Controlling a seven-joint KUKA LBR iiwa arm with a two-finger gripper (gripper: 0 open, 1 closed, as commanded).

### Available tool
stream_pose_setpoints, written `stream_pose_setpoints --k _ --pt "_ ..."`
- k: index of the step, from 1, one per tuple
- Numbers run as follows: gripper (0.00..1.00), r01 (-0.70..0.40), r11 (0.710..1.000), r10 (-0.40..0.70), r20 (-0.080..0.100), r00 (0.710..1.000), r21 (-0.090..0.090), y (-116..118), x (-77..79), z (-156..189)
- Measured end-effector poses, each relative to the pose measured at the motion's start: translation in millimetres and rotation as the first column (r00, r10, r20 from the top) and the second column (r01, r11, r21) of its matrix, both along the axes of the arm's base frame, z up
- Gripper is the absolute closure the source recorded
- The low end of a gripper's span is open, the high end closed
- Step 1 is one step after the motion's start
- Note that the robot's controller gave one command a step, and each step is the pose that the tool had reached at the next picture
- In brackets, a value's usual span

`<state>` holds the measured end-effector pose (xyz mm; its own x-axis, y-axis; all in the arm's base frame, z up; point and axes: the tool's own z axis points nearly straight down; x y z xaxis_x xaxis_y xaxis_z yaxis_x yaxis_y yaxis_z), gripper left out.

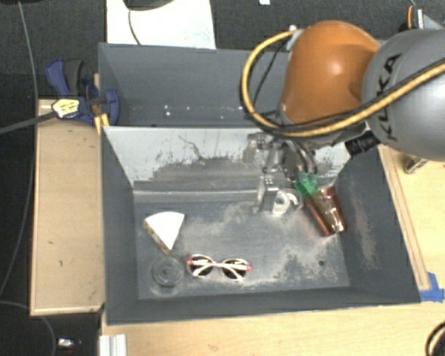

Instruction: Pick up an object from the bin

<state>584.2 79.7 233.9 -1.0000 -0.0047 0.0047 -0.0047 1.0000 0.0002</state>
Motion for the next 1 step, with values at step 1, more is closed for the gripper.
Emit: stream_pose_setpoints --k 1 --pt "0.00 0.003 1.000 -0.003 0.008 1.000 0.001 -0.6 1.3 5.1"
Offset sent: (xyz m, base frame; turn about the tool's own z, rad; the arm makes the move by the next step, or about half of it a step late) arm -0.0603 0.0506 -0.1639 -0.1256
